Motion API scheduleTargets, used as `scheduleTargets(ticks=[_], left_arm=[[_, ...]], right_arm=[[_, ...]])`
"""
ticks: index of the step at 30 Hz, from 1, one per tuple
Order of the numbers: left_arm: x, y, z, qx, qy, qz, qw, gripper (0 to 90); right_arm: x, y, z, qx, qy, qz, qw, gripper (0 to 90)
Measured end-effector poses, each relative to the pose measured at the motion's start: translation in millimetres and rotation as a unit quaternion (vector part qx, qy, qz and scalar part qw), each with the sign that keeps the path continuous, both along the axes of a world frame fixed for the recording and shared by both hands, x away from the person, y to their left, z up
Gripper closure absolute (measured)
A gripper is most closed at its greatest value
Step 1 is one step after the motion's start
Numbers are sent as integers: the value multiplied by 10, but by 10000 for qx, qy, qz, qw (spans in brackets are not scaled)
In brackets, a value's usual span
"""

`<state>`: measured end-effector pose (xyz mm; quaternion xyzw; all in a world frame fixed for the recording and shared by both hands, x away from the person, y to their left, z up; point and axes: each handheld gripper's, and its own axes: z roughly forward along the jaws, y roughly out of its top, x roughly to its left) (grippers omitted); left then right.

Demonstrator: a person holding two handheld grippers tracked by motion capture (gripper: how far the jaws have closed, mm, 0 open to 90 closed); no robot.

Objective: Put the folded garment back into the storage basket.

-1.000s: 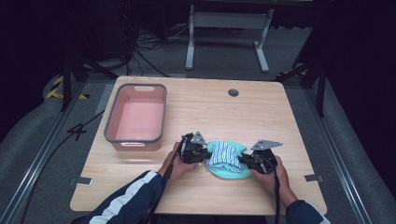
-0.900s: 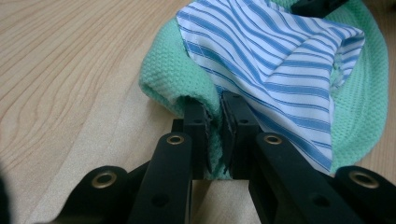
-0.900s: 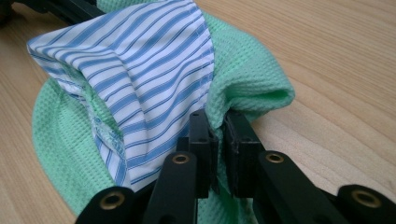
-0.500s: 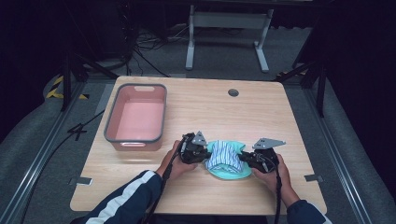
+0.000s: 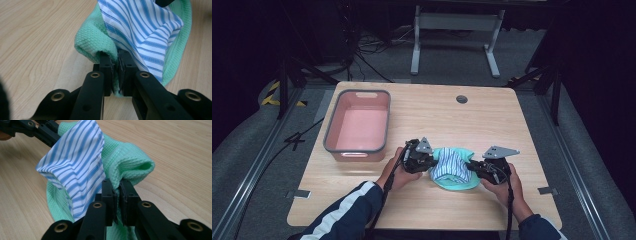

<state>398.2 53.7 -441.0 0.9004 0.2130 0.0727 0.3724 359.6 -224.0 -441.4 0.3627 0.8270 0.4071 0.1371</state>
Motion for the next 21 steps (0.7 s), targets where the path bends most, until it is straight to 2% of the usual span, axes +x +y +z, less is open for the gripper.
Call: scheduleTargets(ticks=[6,14,21], left_arm=[[8,11,75,134,-7,-12,9999,829],[27,40,265,43,-183,31,9998,829],[47,138,463,-21,-359,122,9993,829]], right_arm=[[14,45,73,-53,-86,35,9999,832],[27,46,239,36,-235,33,9997,831],[77,132,382,112,-361,48,9993,832]])
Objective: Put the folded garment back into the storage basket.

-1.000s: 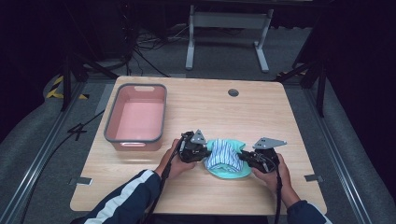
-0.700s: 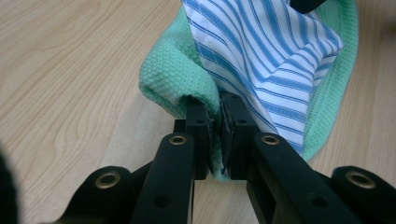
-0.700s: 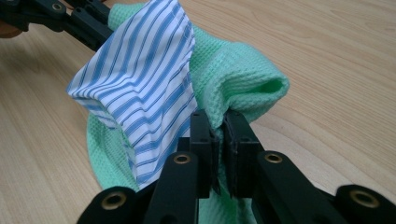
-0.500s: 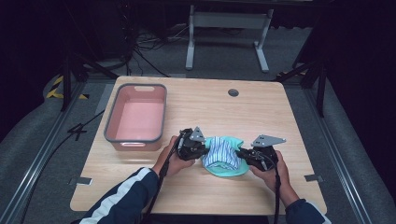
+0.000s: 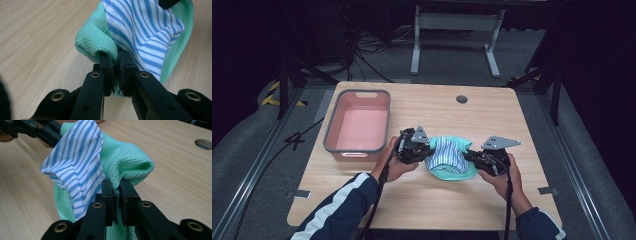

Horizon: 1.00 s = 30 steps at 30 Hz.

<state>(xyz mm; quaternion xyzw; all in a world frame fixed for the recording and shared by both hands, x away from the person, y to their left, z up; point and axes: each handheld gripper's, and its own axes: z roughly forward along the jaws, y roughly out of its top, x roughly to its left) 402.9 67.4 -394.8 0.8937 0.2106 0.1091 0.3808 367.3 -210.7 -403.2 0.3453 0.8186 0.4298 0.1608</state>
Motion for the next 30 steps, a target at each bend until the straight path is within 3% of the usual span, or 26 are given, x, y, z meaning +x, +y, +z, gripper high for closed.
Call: scheduleTargets(ticks=[11,17,20,30], left_arm=[[44,260,276,3,-166,210,9996,829],[37,449,333,-110,-167,425,9989,828],[19,556,363,-3,-249,498,9984,828],[-20,968,474,-31,-301,971,9948,828]], right_arm=[[125,259,288,-5,-238,148,9996,831],[226,506,428,-7,-325,329,9989,830],[252,585,460,-19,-368,400,9985,830],[412,1042,583,61,-418,825,9957,830]])
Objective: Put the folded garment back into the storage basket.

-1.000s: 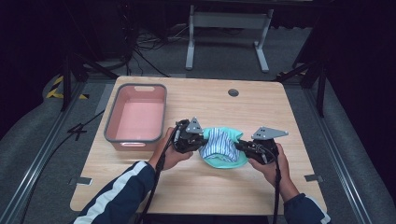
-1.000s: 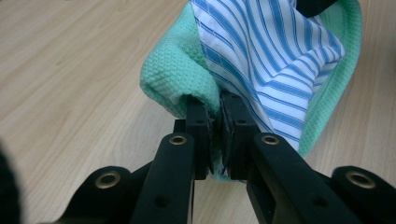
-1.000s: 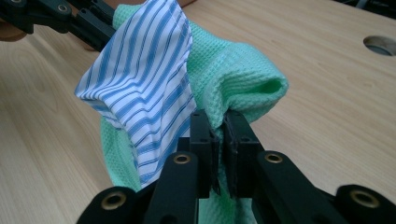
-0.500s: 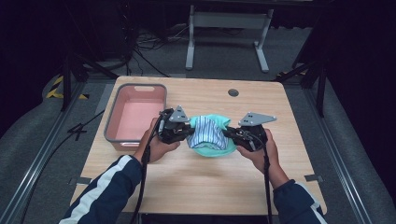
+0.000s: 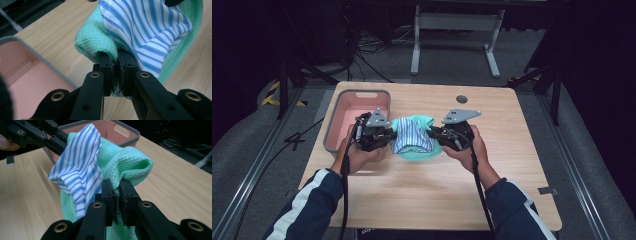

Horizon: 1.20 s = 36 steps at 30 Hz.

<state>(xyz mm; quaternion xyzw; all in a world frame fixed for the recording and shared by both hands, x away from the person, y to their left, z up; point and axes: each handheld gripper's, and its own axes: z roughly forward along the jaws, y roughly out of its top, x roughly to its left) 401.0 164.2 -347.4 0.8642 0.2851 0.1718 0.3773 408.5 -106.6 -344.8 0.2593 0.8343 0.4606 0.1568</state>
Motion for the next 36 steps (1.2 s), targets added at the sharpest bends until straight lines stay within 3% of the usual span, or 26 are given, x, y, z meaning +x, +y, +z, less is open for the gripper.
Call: scheduleTargets(ticks=[11,14,22,36], left_arm=[[-39,469,143,16,-137,584,9982,827],[-36,548,165,49,-146,642,9978,827],[20,842,247,79,-226,1016,9945,828],[113,1138,252,178,-183,1360,9904,828]], right_arm=[[157,451,95,84,-56,349,9993,830],[205,569,129,129,-46,406,9991,830],[288,883,156,161,-62,525,9985,829],[437,1295,78,200,83,592,9980,829]])
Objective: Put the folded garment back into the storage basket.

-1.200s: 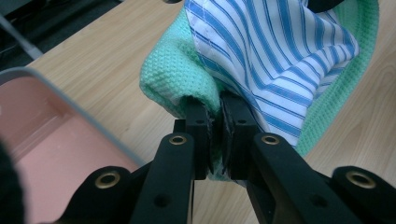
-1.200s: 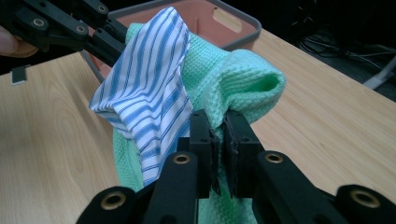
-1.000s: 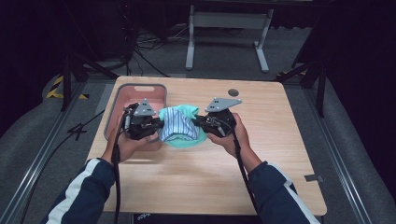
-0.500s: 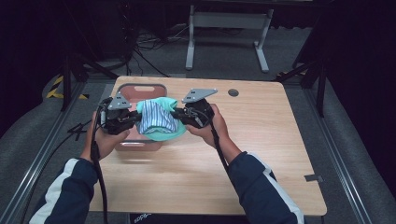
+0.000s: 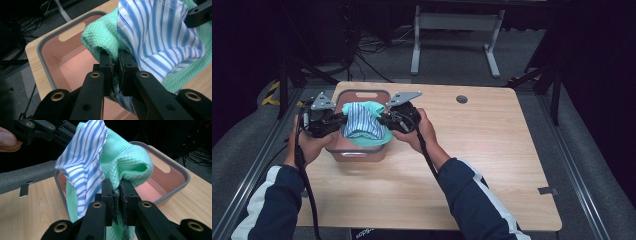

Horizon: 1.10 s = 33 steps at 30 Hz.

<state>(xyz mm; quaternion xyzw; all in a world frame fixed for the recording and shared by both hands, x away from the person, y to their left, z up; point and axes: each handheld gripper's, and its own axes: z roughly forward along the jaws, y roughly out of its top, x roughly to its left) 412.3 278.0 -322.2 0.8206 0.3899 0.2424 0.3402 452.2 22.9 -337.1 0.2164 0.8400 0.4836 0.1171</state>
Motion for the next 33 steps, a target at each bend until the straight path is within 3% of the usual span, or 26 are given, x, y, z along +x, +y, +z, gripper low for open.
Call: scheduleTargets(ticks=[8,12,16,22,25,33], left_arm=[[42,123,-74,75,48,146,9999,828],[51,169,-139,131,-52,246,9996,827],[86,199,-219,176,-1,328,9993,826],[178,210,-378,111,172,435,9988,827],[204,205,-447,65,166,477,9987,826],[248,231,-574,180,226,500,9983,815]], right_arm=[[91,183,-89,-6,84,43,10000,828],[129,279,-146,-62,114,40,9999,828],[119,391,-186,-254,37,18,9997,827],[175,446,-294,-330,144,-31,9993,825],[211,467,-368,-389,210,-52,9990,823],[277,497,-509,-515,363,-54,9980,805]])
